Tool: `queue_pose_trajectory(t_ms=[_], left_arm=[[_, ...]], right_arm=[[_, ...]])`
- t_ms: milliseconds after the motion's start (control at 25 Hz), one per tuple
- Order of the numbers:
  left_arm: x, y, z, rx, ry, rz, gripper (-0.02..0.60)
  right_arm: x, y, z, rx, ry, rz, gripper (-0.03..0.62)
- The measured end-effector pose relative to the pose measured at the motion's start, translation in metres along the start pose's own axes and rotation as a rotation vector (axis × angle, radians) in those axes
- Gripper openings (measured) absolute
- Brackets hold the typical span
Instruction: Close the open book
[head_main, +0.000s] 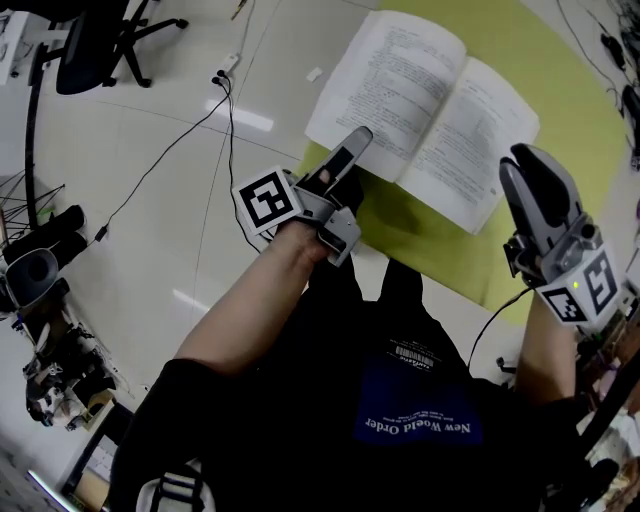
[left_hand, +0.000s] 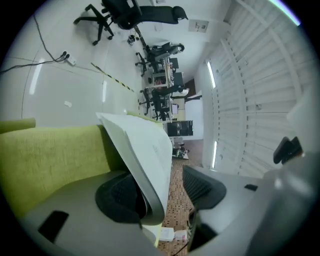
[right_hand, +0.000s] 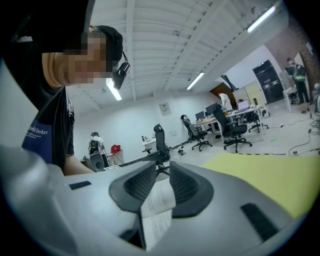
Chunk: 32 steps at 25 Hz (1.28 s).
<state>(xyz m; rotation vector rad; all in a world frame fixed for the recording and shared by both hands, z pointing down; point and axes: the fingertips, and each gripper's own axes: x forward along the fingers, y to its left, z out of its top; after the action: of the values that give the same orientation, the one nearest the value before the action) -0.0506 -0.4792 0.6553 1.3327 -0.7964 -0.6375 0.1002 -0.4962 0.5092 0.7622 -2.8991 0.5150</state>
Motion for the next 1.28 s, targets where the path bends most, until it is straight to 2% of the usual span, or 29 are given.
queue_pose_trajectory(t_ms=[200,240,280,360,480,560,760,880,1000,1280], left_arm=[[-0.001,0.008,0.029,-0.074,-0.134,-0.093,0.244],[-0.002,0.008,0.033,-0.085,-0.154,-0.112,0.181],[-0.001,0.006,0.035,-0.09,-0.166,-0.131,0.091],[0.0,-0.002,0.033,-0.077,-0.165,-0.179,0.062],[0.0,-0.021,0.021,0.011,-0.109,-0.245,0.058],[0.0,-0.035,0.014,0.077,-0.06,-0.263,0.057],[0.005,-0.05,0.001,0.19,0.014,-0.252,0.057],[0.014,-0.045,-0.009,0.339,0.079,-0.23,0.057],[0.021,-0.043,-0.04,0.448,0.158,-0.21,0.057],[0.047,-0.058,-0.125,0.671,0.375,-0.153,0.057]], right_arm=[[-0.003,-0.006,-0.001,0.007,-0.005,-0.002,0.058],[-0.004,-0.007,-0.001,0.007,-0.009,-0.003,0.058],[-0.005,-0.009,-0.002,0.008,-0.012,-0.005,0.058],[-0.008,-0.012,-0.004,0.009,-0.016,-0.011,0.058],[-0.011,-0.016,-0.006,0.011,-0.023,-0.022,0.058],[-0.009,-0.016,-0.002,0.01,-0.025,-0.029,0.058],[-0.01,-0.017,0.008,0.008,-0.046,-0.047,0.058],[-0.014,-0.025,0.001,0.004,-0.066,-0.059,0.058],[-0.036,-0.028,-0.003,-0.003,-0.087,-0.083,0.058],[-0.099,-0.028,0.018,-0.001,-0.114,-0.14,0.058]])
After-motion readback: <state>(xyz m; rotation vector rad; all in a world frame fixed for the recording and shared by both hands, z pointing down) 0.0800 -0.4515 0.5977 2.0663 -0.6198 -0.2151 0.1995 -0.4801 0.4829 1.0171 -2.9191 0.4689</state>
